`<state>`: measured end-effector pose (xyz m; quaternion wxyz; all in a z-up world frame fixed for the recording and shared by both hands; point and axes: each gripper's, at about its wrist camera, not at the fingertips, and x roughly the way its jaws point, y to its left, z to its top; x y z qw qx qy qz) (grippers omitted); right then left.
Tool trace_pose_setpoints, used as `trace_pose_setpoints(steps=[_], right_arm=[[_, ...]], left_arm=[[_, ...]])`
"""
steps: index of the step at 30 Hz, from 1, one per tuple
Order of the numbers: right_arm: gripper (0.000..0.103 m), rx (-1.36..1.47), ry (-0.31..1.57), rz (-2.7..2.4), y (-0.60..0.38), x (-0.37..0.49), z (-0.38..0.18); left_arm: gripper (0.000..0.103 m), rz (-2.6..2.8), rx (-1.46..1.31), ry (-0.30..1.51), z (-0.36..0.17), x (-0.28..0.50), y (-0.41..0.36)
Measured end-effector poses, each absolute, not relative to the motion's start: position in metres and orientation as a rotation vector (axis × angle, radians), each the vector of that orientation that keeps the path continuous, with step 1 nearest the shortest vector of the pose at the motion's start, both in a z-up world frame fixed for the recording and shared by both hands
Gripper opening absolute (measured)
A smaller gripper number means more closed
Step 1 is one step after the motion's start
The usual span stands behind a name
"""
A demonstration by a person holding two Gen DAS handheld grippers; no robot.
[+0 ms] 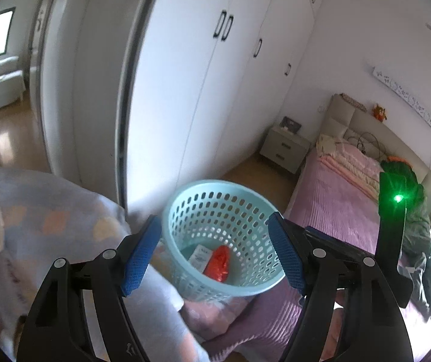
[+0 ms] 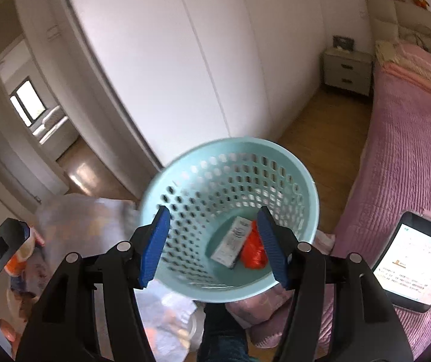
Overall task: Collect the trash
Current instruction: 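Grasp the folded brown paper with the right tool while the left tool grasps the pink yogurt bottle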
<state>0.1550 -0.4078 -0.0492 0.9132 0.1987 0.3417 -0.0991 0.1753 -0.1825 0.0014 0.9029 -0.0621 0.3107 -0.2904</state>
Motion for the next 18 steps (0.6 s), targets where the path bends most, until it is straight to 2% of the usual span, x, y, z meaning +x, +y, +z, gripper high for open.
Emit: trace_pose_setpoints(steps=[10, 18], right_arm=[[0.06, 0.265, 0.652, 0.012, -0.304, 0.137, -0.016], [0.065, 0.139, 0.663, 0.201, -0.218, 0.129, -0.02]], left_arm=[[0.074, -0.466, -0.157, 0.559, 0.025, 0.115, -0.084], [0.074, -0.277, -0.209, 0.565, 0.022, 0.083, 0.009]])
